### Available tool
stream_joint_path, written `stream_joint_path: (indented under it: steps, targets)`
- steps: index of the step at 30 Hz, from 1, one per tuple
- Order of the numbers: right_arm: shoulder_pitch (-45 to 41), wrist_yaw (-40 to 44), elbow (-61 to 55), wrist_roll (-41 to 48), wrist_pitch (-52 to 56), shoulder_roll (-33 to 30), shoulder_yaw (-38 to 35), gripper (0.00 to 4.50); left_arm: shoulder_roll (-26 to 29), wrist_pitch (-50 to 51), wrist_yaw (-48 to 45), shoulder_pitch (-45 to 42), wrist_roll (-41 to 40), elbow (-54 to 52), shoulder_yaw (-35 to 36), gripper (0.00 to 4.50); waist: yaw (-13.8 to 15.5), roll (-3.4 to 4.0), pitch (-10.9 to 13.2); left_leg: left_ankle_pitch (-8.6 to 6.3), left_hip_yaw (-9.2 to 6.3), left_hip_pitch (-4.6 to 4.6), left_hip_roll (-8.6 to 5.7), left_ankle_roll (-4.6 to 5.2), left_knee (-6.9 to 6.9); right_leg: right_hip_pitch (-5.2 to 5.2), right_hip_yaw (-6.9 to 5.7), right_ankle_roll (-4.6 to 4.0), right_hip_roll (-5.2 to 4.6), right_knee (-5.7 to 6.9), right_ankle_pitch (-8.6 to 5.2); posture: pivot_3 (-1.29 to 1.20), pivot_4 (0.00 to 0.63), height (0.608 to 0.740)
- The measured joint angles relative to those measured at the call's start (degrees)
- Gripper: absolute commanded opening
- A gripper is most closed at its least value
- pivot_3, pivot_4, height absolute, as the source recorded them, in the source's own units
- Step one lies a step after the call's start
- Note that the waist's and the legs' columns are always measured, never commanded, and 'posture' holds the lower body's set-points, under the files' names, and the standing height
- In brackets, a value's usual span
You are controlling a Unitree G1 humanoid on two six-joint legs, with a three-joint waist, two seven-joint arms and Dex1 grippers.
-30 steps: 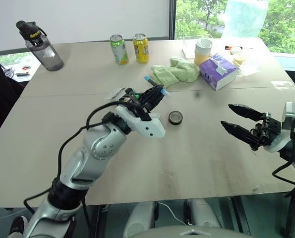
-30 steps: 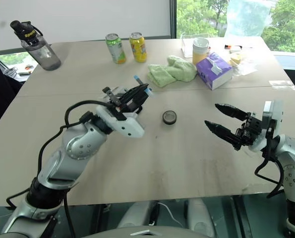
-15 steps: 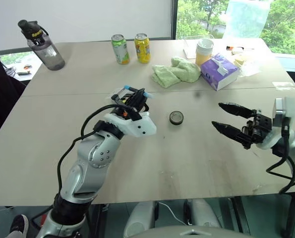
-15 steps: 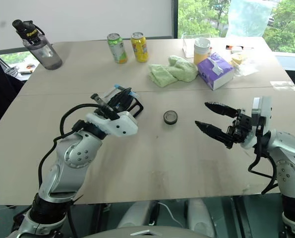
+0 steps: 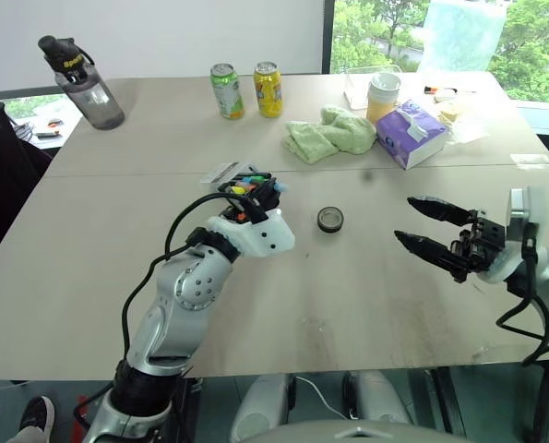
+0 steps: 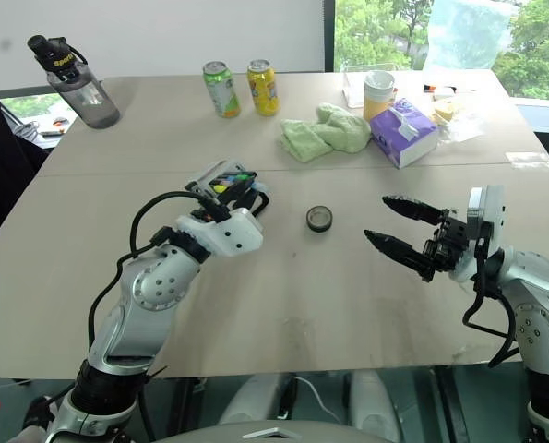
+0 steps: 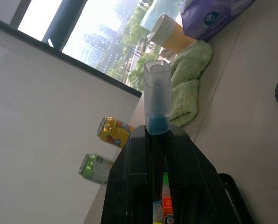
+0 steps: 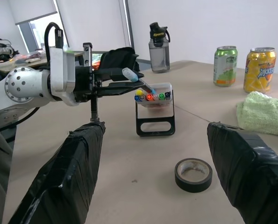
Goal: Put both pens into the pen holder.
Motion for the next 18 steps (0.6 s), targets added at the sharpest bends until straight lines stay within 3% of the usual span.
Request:
stream_joint_path:
  steps: [5, 6, 8, 14, 18]
  targets:
    - [0.5, 0.0, 0.0, -0.4, -0.9, 0.0, 0.0, 3.75, 0.0, -0.2, 0.2, -2.5, -0.6, 4.0, 0.4, 0.0, 0.0, 0.0, 0.0, 0.0, 0.01, 0.01, 0.0, 0.0, 0.01, 0.0, -0.01, 0.0, 0.01, 0.01, 0.0, 0.0, 0.15, 0.74]
    - [0.5, 0.0, 0.0, -0.4, -1.0, 0.0, 0.0, 3.79, 0.0, -0.3, 0.4, -3.2, -1.1, 5.1, 0.7, 0.94, 0.0, 0.0, 0.0, 0.0, 0.0, 0.01, 0.0, 0.0, 0.01, 0.0, -0.02, 0.0, 0.01, 0.01, 0.0, 0.0, 0.15, 0.74]
    - [0.5, 0.1, 0.0, -0.5, -1.1, 0.0, 0.0, 3.79, 0.0, -0.7, 1.2, -4.4, -1.5, 7.1, 1.2, 1.58, 0.0, 0.0, 0.0, 0.0, 0.0, 0.0, 0.0, 0.0, 0.02, 0.0, -0.03, 0.0, 0.01, 0.01, 0.0, 0.0, 0.15, 0.74]
    - [1.4, 1.5, 0.7, -0.8, -2.4, 0.0, 0.0, 3.79, 0.2, -2.4, 4.6, -7.4, -0.7, 10.4, 1.3, 4.23, 0.0, 0.0, 0.0, 0.0, 0.0, 0.0, -0.01, 0.0, 0.02, -0.01, -0.03, 0.0, 0.01, 0.01, 0.0, 0.0, 0.15, 0.74]
    - [2.0, 3.0, 2.0, -1.2, -3.8, 0.0, -0.1, 3.79, 0.2, -2.9, 5.8, -7.1, -0.4, 10.4, 1.3, 4.39, 0.0, -0.01, 0.0, 0.0, 0.0, 0.01, -0.01, -0.01, 0.02, 0.0, -0.02, 0.0, 0.01, 0.03, 0.0, 0.0, 0.15, 0.74]
